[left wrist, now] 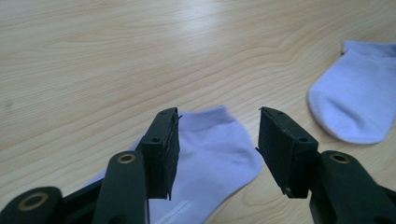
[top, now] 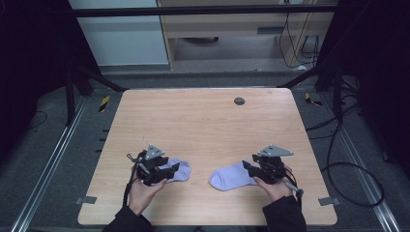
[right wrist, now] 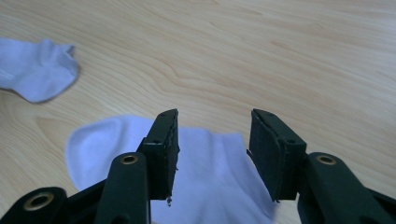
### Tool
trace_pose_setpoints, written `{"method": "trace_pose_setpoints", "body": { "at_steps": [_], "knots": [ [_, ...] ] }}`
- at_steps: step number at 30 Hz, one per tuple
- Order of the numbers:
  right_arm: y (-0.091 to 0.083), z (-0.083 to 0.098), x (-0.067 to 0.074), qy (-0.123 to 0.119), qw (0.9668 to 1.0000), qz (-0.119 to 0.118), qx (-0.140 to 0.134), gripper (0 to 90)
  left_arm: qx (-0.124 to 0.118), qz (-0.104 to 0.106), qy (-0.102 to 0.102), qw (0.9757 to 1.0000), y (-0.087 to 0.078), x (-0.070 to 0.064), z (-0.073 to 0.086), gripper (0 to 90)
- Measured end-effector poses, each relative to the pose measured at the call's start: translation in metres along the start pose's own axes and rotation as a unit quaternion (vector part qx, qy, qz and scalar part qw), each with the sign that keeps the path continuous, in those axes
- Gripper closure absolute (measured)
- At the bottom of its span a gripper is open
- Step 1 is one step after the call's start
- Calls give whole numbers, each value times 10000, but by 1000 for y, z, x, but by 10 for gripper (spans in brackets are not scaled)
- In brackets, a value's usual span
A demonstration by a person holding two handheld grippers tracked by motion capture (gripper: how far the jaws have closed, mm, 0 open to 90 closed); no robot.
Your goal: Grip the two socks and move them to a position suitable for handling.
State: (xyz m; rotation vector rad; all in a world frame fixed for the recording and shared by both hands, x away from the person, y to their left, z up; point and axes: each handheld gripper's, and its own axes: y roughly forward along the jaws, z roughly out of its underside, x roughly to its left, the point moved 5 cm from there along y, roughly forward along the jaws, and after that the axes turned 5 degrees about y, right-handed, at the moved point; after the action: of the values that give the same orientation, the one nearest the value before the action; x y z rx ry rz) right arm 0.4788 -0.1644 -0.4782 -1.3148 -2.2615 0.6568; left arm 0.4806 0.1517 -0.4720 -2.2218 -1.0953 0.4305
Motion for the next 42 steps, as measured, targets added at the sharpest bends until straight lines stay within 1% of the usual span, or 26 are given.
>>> {"method": "trace_pose_setpoints", "body": {
  "at_steps": [1, 3, 4, 7, 9, 12, 13, 18, 20, 21, 23, 27, 29, 30, 32, 33, 34, 36, 37, 38, 39, 42],
  "knots": [
    [-2, 3, -4, 22, 10000, 58, 27, 528, 10, 28, 16, 10000, 2, -4, -1, 475],
    [-4, 9, -11, 44, 9999, 133, 60, 531, 20, 73, 119, 9999, 9, -15, -5, 476],
    [-5, 13, -15, 59, 9998, 161, 85, 532, 29, 84, 159, 9998, 12, -19, -6, 476],
    [-6, 21, -22, 115, 9996, 201, 170, 534, 21, 199, 214, 9996, 21, -33, -11, 478],
    [-6, 25, -26, 110, 9994, 224, 228, 536, 65, 241, 293, 9993, 28, -41, -13, 480],
    [-4, 31, -31, 137, 9991, 253, 316, 541, 134, 322, 360, 9987, 38, -52, -15, 486],
    [-3, 32, -33, 114, 9990, 291, 330, 546, 149, 350, 390, 9985, 41, -56, -15, 489],
    [4, 38, -36, 135, 9984, 266, 489, 576, 290, 451, 520, 9972, 57, -71, -14, 516],
    [7, 41, -35, 155, 9981, 226, 559, 588, 366, 526, 564, 9963, 64, -78, -12, 539],
    [8, 41, -35, 118, 9981, 212, 575, 595, 419, 543, 601, 9958, 66, -80, -11, 553],
    [9, 42, -34, 126, 9977, 192, 632, 605, 504, 562, 660, 9950, 71, -85, -9, 566],
    [13, 45, -31, 60, 9968, 148, 789, 638, 618, 536, 723, 9940, 76, -90, -4, 618],
    [14, 46, -30, 42, 9963, 152, 841, 658, 690, 535, 684, 9938, 78, -90, -1, 649],
    [15, 47, -31, 9, 9958, 159, 903, 678, 717, 538, 659, 9938, 79, -90, 0, 673],
    [16, 49, -30, 20, 9952, 155, 968, 700, 785, 549, 601, 9936, 81, -89, 3, 727],
    [16, 49, -30, 1, 9950, 158, 983, 728, 793, 553, 555, 9938, 82, -88, 4, 753],
    [15, 49, -30, -3, 9946, 185, 1024, 774, 802, 590, 504, 9938, 82, -87, 5, 779],
    [15, 49, -28, 47, 9941, 128, 1075, 852, 803, 682, 438, 9935, 81, -87, 6, 854],
    [14, 49, -26, 48, 9939, 133, 1095, 866, 767, 684, 429, 9938, 80, -87, 5, 879],
    [14, 48, -24, 41, 9940, 113, 1088, 869, 793, 696, 467, 9933, 79, -86, 5, 887],
    [13, 48, -21, 31, 9944, 66, 1057, 871, 771, 694, 462, 9935, 78, -86, 5, 890],
    [7, 47, -13, -21, 9953, -68, 961, 871, 796, 705, 483, 9932, 70, -83, 6, 891]
  ]
}}
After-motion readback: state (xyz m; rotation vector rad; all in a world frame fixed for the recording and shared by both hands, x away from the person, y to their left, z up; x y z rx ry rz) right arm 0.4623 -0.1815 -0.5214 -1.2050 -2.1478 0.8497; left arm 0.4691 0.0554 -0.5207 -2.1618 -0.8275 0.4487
